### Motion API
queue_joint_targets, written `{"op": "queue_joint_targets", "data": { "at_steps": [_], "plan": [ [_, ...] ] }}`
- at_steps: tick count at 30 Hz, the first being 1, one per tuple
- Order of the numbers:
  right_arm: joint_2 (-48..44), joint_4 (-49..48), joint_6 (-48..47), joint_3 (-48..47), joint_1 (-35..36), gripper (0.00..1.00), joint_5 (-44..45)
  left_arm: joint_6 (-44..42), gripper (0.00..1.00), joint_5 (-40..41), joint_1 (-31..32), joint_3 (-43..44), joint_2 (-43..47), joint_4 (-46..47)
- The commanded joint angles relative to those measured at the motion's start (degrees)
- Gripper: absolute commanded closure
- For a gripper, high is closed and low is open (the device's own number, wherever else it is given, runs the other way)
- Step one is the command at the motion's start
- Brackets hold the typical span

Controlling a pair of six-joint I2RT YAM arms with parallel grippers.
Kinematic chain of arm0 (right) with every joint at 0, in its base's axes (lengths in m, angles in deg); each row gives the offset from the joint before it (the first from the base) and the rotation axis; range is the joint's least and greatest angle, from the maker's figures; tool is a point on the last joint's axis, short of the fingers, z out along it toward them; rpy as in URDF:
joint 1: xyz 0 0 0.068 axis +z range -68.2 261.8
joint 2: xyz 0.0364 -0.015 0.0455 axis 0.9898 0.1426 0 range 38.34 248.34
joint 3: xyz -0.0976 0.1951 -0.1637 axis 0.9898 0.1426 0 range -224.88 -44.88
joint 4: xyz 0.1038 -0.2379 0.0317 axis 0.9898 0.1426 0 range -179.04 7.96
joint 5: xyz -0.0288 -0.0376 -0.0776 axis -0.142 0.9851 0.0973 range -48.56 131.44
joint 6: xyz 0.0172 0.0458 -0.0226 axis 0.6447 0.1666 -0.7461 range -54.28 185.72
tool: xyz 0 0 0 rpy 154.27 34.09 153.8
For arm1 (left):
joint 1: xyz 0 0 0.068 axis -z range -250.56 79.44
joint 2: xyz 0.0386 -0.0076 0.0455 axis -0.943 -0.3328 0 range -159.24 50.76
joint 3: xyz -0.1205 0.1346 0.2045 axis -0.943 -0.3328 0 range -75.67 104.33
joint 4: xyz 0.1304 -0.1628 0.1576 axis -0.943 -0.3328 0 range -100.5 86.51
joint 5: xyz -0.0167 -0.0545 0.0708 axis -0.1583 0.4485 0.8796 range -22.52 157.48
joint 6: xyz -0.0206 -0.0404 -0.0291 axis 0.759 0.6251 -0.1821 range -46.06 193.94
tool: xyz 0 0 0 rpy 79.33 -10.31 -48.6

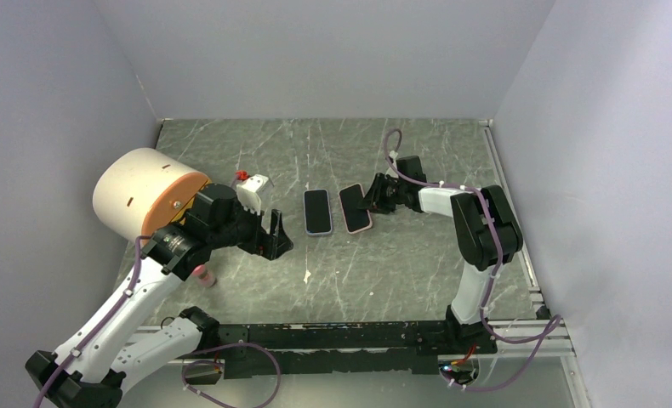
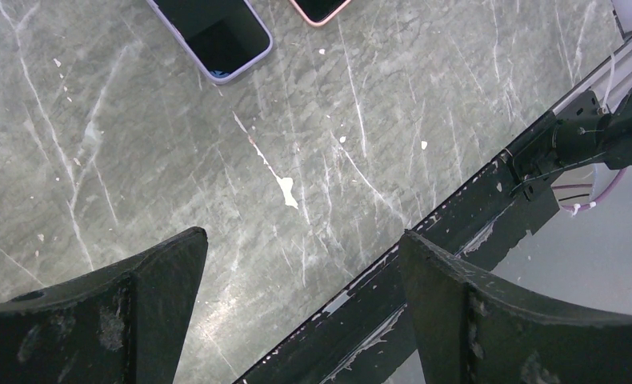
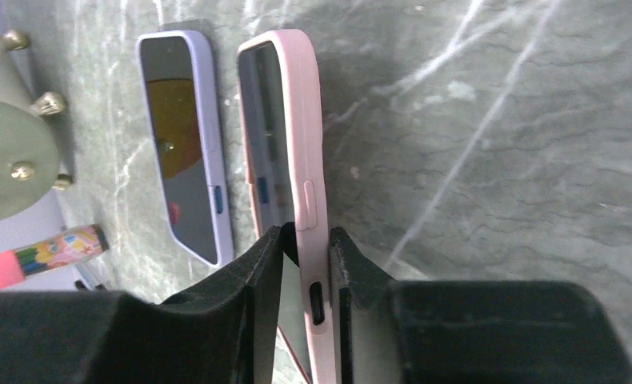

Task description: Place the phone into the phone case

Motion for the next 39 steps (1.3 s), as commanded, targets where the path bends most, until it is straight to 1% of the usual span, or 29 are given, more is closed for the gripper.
{"op": "queue_joint_targets", "data": {
  "at_steps": [1, 5, 12, 14, 16, 17, 23, 30, 35, 39],
  "plan": [
    [-2.5, 4.8, -2.9, -0.5, -1.1, 0.7, 9.4, -0.6, 0.06, 0.4, 0.1, 0.8, 0.9, 1.0],
    [-4.9, 7.5, -3.8, -1.3, -1.5, 0.62, 10.1, -0.5, 0.06, 0.4, 0.1, 0.7, 1.1, 1.1],
    [-11.1, 14.2, -4.9, -2.0, -1.6, 0.39, 11.7, -0.2, 0.06, 0.2, 0.1, 0.7, 0.5, 1.2],
    [-14.2, 15.5, -4.9, -1.4, -1.5, 0.27, 11.8, 0.3, 0.06, 0.5, 0.1, 0.6, 0.4, 1.2],
    [-18.2, 16.8, -4.9, -0.4, -1.5, 0.06, 12.1, 1.0, 0.06, 1.0, 0.1, 0.8, 0.3, 0.9],
    [-20.5, 17.6, -5.0, 0.2, -1.4, 0.02, 12.5, 1.4, 0.06, 1.2, 0.2, 0.8, 0.3, 0.9],
    [-35.0, 24.3, -6.7, 2.0, -1.1, 0.01, 15.3, 5.2, 0.06, 5.3, 0.1, 2.3, -1.4, -0.8],
    [-51.2, 30.3, -9.3, 3.1, -0.6, 0.01, 13.4, 8.4, 0.06, 9.1, 0.1, 6.5, -3.8, -0.5],
    [-58.4, 32.2, -7.6, 3.7, -0.6, 0.01, 11.1, 11.4, 0.06, 13.1, 0.1, 9.9, -4.7, -0.2],
    [-62.5, 32.2, -4.9, 5.1, -0.6, 0.01, 10.6, 12.5, 0.06, 13.6, 0.1, 11.3, -4.0, 1.1]
  ]
}}
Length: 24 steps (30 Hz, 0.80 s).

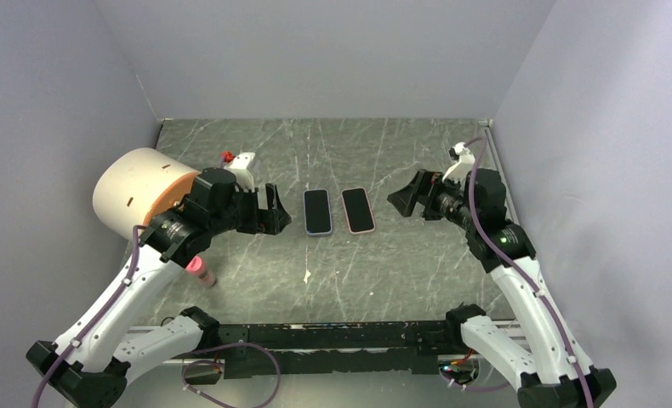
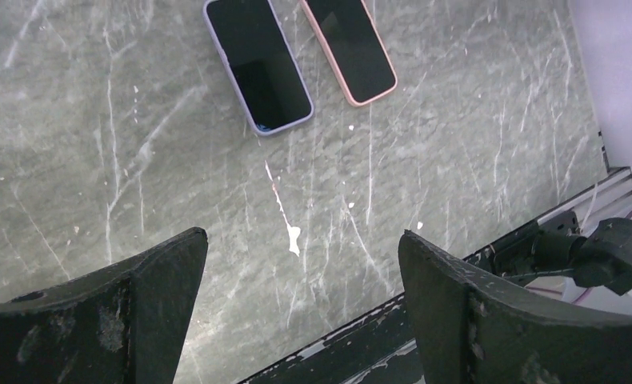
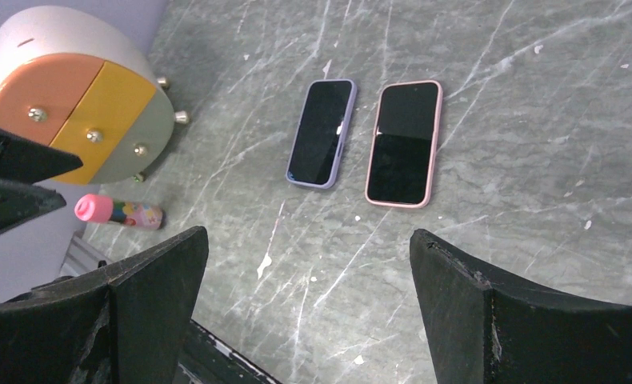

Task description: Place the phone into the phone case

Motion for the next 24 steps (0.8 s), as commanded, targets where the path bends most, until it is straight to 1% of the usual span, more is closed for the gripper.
{"op": "queue_joint_targets", "data": {
  "at_steps": [1, 4, 10, 16, 24],
  "plan": [
    [-3.7, 1.2, 3.2, 1.7, 0.1, 0.01, -1.5, 2.6, 0.06, 2.9, 0.1, 3.2, 1.0, 2.3],
    [-5.0, 1.6, 4.1, 1.7, 0.1, 0.01, -2.2, 2.9, 0.06, 3.9, 0.1, 3.3, 2.3, 2.3],
    [-6.8, 1.6, 5.1, 2.7, 0.1, 0.01, -0.8, 3.4, 0.06, 4.0, 0.1, 2.3, 4.5, 1.8],
    [-6.5, 0.7, 6.2, 3.1, 0.1, 0.01, -2.1, 4.0, 0.06, 3.7, 0.1, 0.6, 6.5, 2.9],
    [-6.6, -0.5, 7.2, 4.1, 0.1, 0.01, -2.1, 3.6, 0.06, 2.8, 0.1, 0.6, 6.1, 2.6]
  ]
}}
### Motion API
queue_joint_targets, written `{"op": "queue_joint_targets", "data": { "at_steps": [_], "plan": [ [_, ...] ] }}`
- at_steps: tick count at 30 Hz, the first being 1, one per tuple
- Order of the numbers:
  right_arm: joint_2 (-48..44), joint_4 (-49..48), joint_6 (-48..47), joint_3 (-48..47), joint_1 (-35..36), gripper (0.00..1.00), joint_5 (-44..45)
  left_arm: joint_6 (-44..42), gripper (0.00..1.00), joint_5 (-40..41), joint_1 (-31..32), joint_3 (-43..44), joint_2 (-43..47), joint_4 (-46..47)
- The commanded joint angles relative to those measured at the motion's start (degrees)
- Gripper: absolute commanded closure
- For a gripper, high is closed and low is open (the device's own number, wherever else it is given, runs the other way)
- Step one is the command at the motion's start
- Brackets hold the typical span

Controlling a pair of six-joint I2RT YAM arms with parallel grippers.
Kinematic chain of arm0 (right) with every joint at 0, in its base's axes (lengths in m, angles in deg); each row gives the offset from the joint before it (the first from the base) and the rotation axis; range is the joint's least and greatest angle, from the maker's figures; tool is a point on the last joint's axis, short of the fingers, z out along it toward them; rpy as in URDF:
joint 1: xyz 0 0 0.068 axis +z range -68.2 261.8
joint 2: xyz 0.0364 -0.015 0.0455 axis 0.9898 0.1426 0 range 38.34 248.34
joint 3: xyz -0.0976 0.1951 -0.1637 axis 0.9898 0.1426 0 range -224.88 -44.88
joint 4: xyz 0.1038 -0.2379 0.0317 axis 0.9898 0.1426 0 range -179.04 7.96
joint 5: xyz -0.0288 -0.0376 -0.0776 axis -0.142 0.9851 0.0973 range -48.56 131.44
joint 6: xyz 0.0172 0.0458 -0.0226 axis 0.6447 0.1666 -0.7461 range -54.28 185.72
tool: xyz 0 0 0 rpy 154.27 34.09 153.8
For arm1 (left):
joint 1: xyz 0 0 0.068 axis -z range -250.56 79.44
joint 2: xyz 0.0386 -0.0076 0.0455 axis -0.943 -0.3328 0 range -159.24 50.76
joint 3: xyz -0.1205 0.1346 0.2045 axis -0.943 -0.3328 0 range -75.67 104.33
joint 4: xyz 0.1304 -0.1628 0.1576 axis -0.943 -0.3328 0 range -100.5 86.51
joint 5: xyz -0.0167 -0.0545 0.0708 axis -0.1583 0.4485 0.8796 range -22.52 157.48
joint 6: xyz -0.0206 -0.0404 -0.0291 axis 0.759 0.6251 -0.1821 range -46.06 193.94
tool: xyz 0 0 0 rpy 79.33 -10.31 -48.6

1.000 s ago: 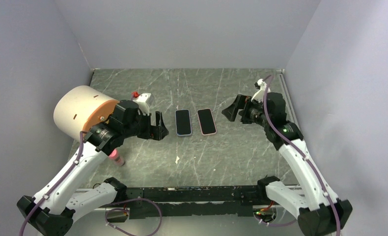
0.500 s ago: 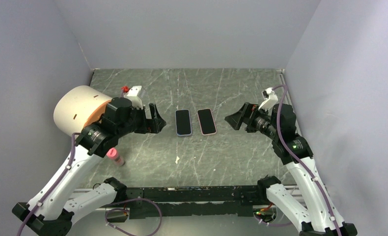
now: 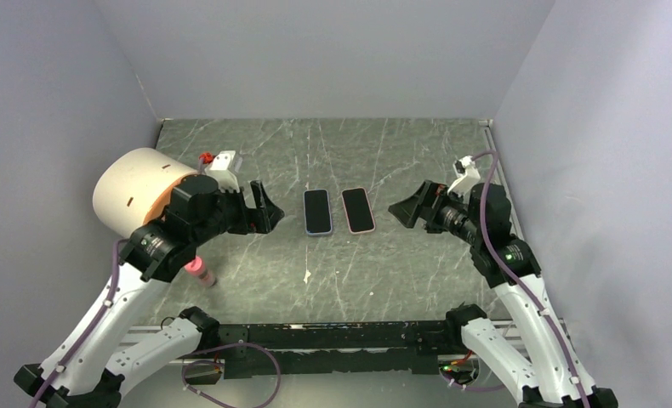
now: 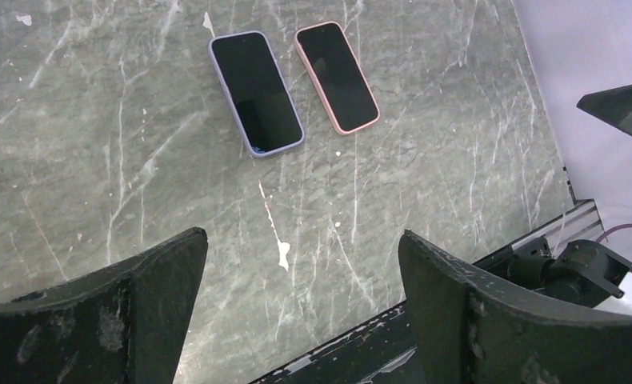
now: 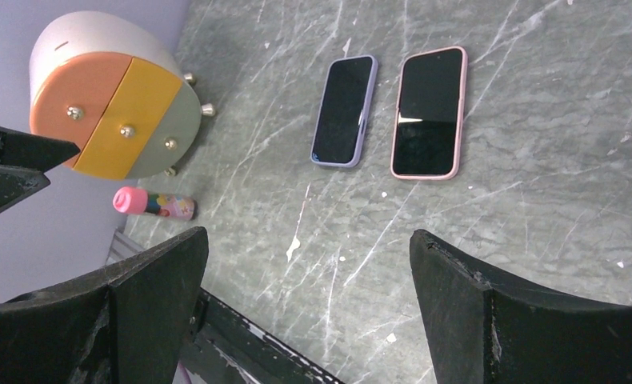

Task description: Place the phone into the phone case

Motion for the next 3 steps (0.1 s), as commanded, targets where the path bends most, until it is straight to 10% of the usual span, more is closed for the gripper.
{"op": "queue_joint_targets", "data": {
  "at_steps": [1, 3],
  "plan": [
    [-0.2, -2.8, 1.0, 0.4, 0.1, 0.01, -0.4, 0.6, 0.06, -0.2, 0.1, 0.0, -0.1, 2.3],
    [0.1, -2.7, 0.6, 0.2, 0.1, 0.01, -0.3, 0.6, 0.06, -0.3, 0.1, 0.0, -0.2, 2.5]
  ]
}}
